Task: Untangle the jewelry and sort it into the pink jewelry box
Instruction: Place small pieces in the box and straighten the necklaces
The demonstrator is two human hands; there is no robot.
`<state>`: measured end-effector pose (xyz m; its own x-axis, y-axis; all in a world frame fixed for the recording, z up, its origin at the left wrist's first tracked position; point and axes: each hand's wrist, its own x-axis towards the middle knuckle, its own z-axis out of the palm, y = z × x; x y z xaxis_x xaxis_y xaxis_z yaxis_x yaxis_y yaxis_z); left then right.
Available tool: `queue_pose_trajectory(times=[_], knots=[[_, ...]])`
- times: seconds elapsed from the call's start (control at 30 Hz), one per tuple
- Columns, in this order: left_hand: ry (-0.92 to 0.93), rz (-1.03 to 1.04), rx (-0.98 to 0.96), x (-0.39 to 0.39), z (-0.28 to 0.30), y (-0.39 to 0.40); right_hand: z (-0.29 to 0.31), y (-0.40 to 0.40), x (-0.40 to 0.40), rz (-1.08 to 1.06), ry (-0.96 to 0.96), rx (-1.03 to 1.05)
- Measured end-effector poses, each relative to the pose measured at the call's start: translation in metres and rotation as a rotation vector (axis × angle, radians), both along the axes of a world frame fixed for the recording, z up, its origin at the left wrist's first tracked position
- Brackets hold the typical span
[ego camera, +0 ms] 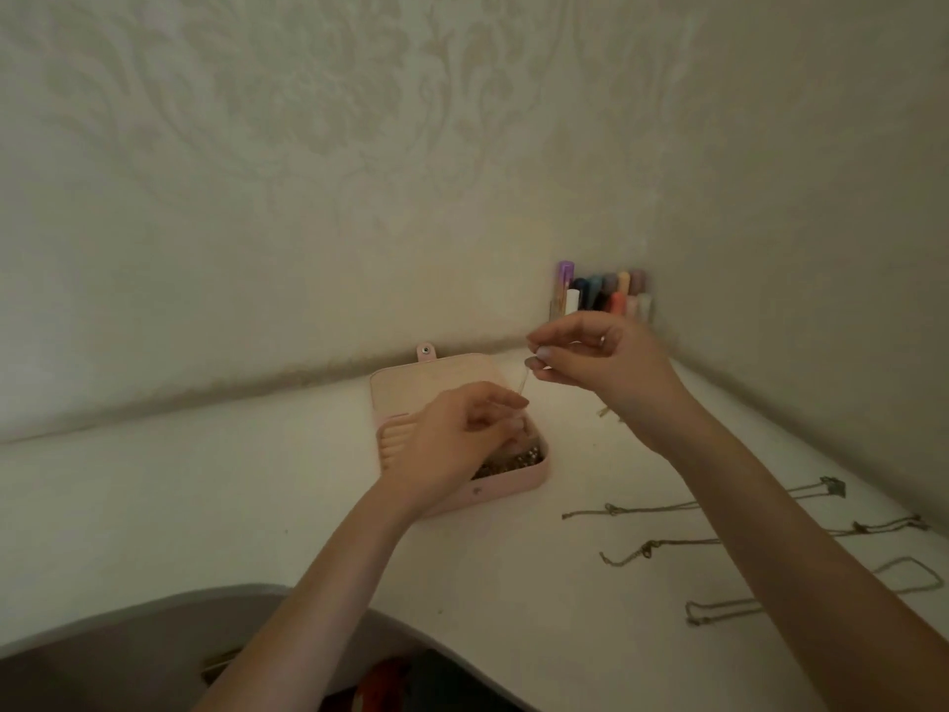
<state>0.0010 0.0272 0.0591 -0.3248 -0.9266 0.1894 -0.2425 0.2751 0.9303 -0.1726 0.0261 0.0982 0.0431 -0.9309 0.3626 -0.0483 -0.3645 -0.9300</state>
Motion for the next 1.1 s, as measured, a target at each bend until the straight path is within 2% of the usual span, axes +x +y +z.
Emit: queue_pose_trajectory(times=[0.07,0.2,0.37,0.43,0.53,0.7,0.77,0.9,1.0,1.1], knots=[[-0.03,0.082,-0.077,0.007,-0.004,-0.004,-0.006,-0.002,-0.008,-0.058,0.089,-0.029],[-0.221,0.195,-0.217,0.02,-0.015,-0.012,-0.025,-0.006,-0.019,-0.208,0.449,-0.117],[-0.51,0.207,-0.363,0.019,-0.022,-0.007,-0.047,-0.008,-0.017,-0.175,0.797,-0.179],[-0.596,0.197,-0.422,0.019,-0.022,-0.005,-0.052,-0.009,-0.015,-0.147,0.863,-0.209],[-0.705,0.178,-0.434,0.019,-0.022,-0.004,-0.053,-0.009,-0.01,-0.081,0.849,-0.17],[-0.767,0.14,-0.425,0.017,-0.019,-0.006,-0.053,-0.011,-0.01,-0.082,1.068,-0.163],[-0.766,0.125,-0.459,0.015,-0.016,-0.005,-0.051,-0.01,-0.012,-0.039,1.055,-0.173],[-0.638,0.113,-0.569,0.001,-0.018,-0.002,-0.044,0.002,-0.032,-0.087,0.844,-0.163],[-0.523,-0.055,-0.547,-0.019,-0.023,-0.007,-0.046,0.013,-0.07,-0.232,0.772,-0.098],[-0.59,-0.136,-0.505,-0.047,-0.024,-0.01,-0.057,0.029,-0.12,-0.476,0.752,0.009]])
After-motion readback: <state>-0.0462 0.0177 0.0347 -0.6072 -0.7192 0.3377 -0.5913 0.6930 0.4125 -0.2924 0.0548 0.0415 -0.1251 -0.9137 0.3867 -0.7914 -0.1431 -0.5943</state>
